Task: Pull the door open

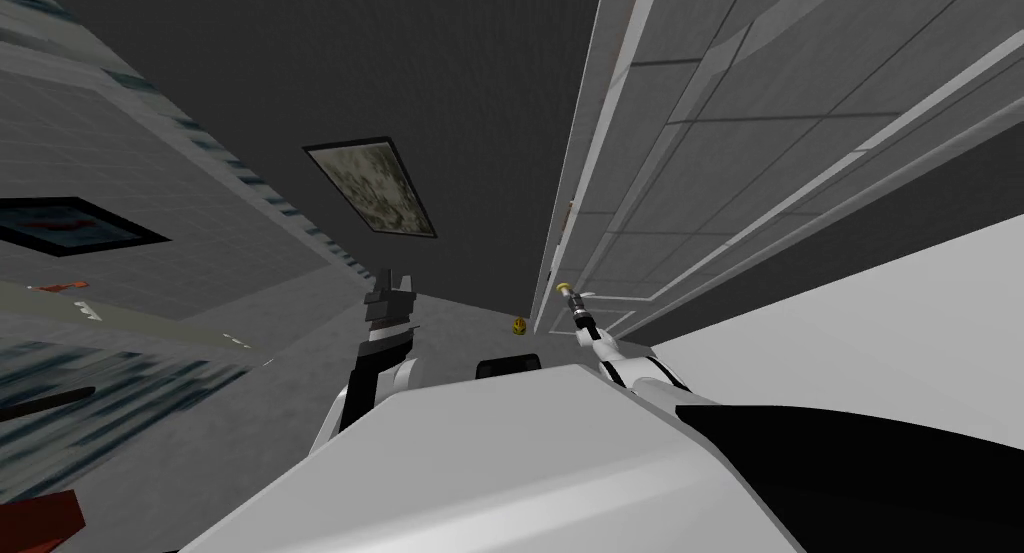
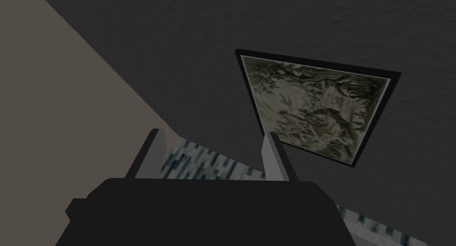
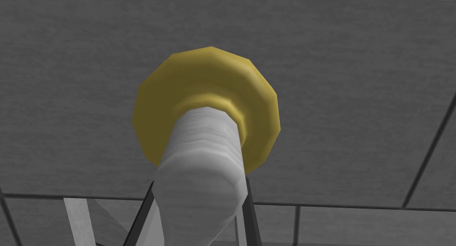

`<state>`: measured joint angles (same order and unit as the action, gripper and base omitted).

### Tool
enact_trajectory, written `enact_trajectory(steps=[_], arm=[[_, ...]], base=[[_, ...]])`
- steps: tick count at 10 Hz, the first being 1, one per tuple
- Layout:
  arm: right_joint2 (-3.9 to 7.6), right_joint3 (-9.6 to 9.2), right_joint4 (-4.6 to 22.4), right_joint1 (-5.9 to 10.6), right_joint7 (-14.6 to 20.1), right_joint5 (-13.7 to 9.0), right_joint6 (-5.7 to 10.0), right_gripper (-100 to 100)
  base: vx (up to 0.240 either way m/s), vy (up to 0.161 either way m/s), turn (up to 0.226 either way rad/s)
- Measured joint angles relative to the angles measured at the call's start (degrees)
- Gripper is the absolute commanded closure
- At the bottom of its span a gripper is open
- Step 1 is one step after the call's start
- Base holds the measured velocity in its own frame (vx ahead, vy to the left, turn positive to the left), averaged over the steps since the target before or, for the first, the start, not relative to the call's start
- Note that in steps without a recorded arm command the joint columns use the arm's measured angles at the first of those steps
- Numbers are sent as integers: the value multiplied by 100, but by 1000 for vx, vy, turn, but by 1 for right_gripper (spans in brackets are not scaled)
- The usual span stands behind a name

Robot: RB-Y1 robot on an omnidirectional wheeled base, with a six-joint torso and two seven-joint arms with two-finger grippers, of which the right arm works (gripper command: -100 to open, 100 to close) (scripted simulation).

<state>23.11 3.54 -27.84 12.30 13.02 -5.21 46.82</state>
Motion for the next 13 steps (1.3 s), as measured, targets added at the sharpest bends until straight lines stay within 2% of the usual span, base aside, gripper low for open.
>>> enact_trajectory(steps=[2,3,4,10,11,13], arm=[[61,-116,-6,-30,152,90,53,100],[46,-131,-4,-47,169,98,47,100],[83,-180,-82,-104,225,125,52,100],[330,-625,-120,-264,728,389,460,100],[383,-680,-188,-316,804,423,501,100],[383,-732,-186,-323,822,403,489,100]], base=[[-151,-37,58],[-161,-48,88],[-230,-98,112],[-235,-78,83],[-115,-19,12],[-215,-92,116]])
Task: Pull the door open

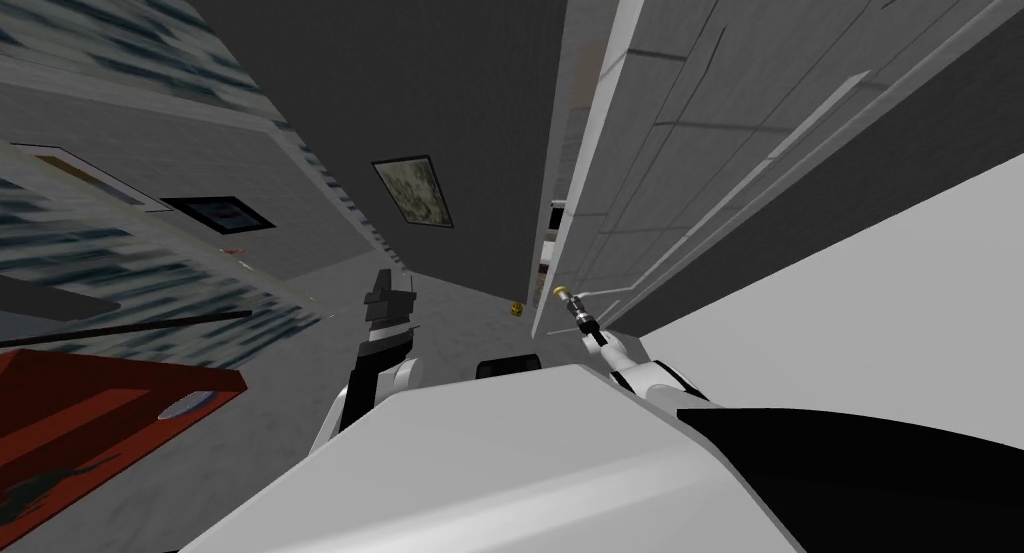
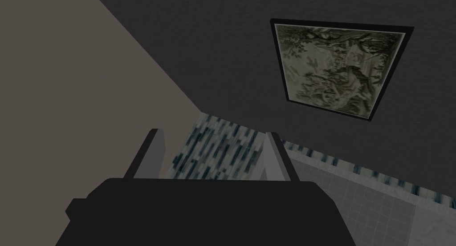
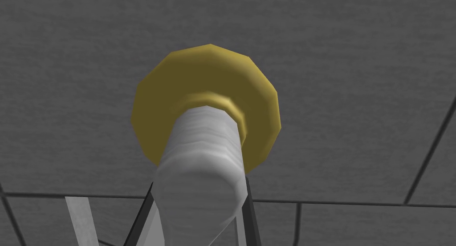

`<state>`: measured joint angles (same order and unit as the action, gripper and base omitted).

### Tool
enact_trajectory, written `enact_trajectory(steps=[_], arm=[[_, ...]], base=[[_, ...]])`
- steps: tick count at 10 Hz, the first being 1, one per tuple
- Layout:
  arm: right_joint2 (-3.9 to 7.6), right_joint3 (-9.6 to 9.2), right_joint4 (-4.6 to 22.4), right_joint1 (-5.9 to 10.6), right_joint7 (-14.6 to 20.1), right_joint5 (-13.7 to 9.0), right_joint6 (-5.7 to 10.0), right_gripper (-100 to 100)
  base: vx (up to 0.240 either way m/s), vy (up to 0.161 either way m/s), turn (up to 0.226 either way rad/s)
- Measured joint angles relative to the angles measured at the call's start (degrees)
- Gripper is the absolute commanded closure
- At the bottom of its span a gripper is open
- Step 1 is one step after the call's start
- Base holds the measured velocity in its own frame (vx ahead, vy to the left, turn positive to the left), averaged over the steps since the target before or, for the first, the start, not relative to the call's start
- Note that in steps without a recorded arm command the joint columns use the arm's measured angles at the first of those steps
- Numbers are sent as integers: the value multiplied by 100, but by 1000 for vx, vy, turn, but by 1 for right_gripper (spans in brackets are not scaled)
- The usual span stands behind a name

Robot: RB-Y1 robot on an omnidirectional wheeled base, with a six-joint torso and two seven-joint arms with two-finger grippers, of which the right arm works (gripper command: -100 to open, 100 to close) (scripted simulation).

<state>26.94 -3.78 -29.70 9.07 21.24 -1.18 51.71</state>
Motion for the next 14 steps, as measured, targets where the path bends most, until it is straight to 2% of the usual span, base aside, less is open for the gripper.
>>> enact_trajectory(steps=[1,2,3,6,7,10,12,14], arm=[[5,-62,91,76,6,-28,45,100],[13,-127,37,72,6,-61,34,100],[16,-185,-102,30,-21,-103,-40,100],[2,-395,241,268,-38,-188,94,100],[8,-466,9,185,-62,-234,-9,100],[-10,-591,191,306,-68,-273,72,100],[-30,-706,345,462,-84,-325,165,100],[-53,-767,304,439,-89,-332,139,100]], base=[[-238,-129,137],[-226,-102,134],[-138,-61,51],[-186,-129,145],[-120,-84,65],[-115,-74,67],[-208,-110,73],[-91,-31,95]])
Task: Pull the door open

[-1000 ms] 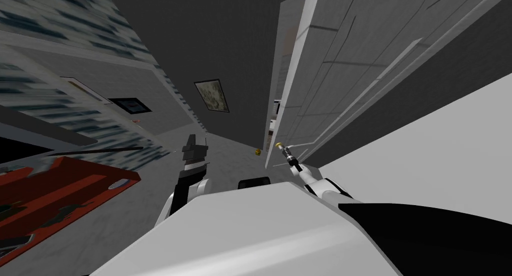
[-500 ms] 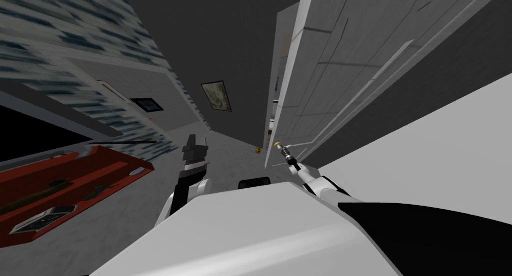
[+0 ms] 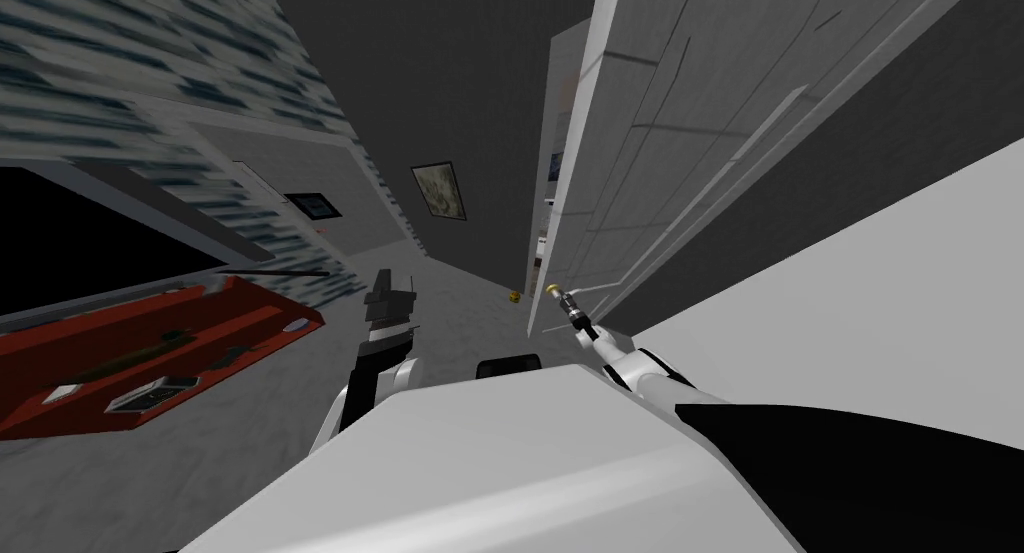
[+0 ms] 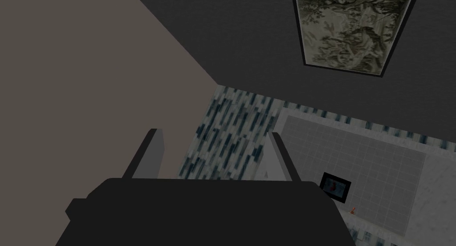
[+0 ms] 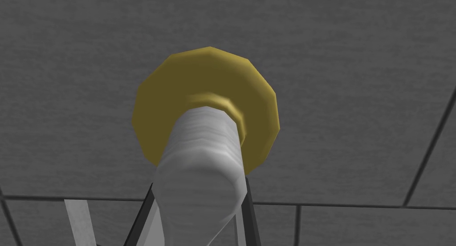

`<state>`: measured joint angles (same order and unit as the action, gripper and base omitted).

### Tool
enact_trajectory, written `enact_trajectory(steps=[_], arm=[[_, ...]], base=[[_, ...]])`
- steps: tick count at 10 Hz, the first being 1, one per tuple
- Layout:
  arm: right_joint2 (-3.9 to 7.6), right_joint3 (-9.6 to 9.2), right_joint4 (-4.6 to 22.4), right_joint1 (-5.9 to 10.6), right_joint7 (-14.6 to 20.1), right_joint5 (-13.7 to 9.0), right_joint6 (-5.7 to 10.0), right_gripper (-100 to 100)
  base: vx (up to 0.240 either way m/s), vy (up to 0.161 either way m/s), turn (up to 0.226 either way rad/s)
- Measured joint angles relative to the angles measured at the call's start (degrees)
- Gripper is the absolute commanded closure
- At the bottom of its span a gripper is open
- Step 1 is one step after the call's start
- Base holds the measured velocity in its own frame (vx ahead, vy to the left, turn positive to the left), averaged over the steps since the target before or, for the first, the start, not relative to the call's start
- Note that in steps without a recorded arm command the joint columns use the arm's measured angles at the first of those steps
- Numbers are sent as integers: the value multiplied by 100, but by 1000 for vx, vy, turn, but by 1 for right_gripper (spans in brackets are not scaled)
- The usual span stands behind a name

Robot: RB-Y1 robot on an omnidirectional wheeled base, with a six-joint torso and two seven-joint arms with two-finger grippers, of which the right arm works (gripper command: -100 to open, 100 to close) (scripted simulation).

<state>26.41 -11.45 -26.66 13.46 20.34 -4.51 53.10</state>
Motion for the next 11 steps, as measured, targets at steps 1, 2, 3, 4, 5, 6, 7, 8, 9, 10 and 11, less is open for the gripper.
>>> enact_trajectory(steps=[1,2,3,4,5,6,7,8,9,10,11], arm=[[40,-33,199,35,51,2,150,100],[80,-45,190,-5,88,-1,217,100],[95,-49,116,-54,96,-2,202,100],[166,-73,139,-110,139,-11,294,100],[252,-126,353,-81,234,-6,526,100],[293,-142,277,-171,268,-10,601,100],[315,-152,93,-285,271,-10,537,100],[411,-179,0,-430,321,-22,588,100],[465,-227,111,-433,393,-14,729,100],[503,-294,391,-350,484,8,957,100],[527,-312,393,-405,515,9,1053,100]], base=[[-118,-23,73],[-60,-8,-14],[-95,-33,162],[-170,-76,232],[-152,-68,79],[-77,-29,-27],[-130,-61,199],[-160,-88,155],[-161,-82,129],[-116,-55,43],[-46,-21,-25]])
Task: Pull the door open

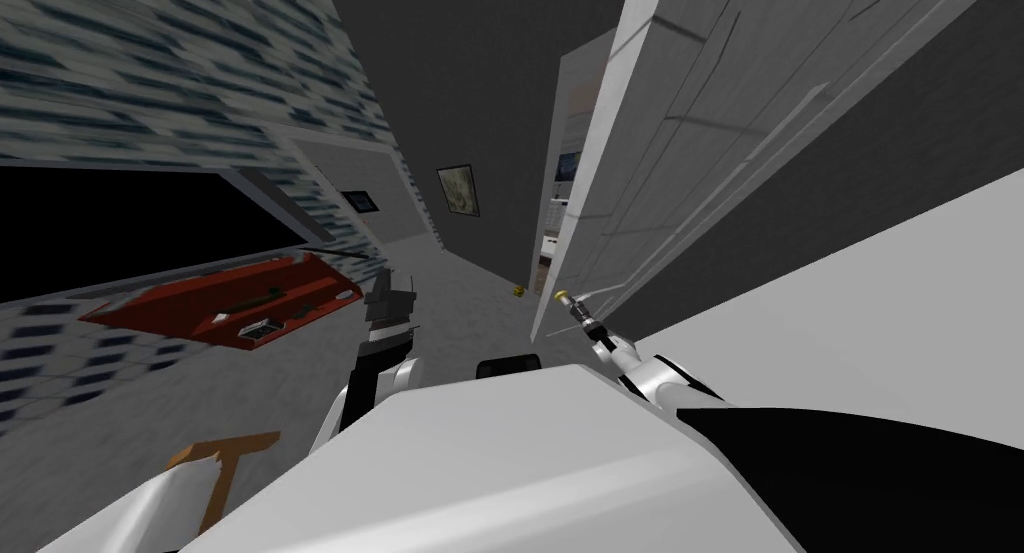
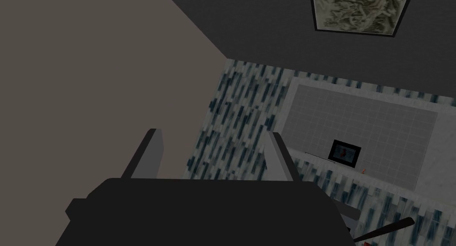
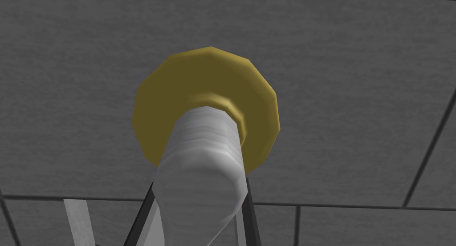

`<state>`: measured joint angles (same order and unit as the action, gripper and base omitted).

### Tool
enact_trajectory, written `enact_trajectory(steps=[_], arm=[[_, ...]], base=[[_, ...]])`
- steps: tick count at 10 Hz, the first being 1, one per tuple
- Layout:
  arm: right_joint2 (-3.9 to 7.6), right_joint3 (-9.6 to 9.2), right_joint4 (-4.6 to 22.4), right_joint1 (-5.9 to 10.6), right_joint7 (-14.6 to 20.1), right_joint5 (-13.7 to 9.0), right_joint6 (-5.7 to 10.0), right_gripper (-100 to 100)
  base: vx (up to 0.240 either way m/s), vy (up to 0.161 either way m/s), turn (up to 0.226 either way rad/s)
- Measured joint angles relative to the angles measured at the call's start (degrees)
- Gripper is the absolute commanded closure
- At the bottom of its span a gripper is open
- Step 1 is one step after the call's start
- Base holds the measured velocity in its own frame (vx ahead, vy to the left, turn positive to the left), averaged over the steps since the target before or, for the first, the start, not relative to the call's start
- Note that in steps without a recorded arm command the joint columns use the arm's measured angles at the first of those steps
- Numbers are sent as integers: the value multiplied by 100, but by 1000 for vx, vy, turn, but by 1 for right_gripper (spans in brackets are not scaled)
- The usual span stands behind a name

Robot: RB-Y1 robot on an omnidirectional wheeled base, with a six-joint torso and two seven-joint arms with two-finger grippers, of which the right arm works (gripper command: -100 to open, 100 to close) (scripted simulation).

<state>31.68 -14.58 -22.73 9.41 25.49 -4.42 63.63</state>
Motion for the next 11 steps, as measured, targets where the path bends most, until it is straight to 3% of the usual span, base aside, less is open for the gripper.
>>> enact_trajectory(steps=[1,2,4,7,8,11], arm=[[28,1,-206,-128,-3,-7,-70,100],[25,-3,-230,-149,-1,-6,-97,100],[97,-9,-235,-189,37,-28,-20,100],[105,-85,94,-122,95,-8,302,100],[119,-91,-2,-198,101,-9,267,100],[229,-126,-77,-326,153,-33,362,100]], base=[[-16,-5,-8],[-137,-54,206],[-169,-104,156],[-135,-65,70],[-131,-79,148],[-168,-101,198]])
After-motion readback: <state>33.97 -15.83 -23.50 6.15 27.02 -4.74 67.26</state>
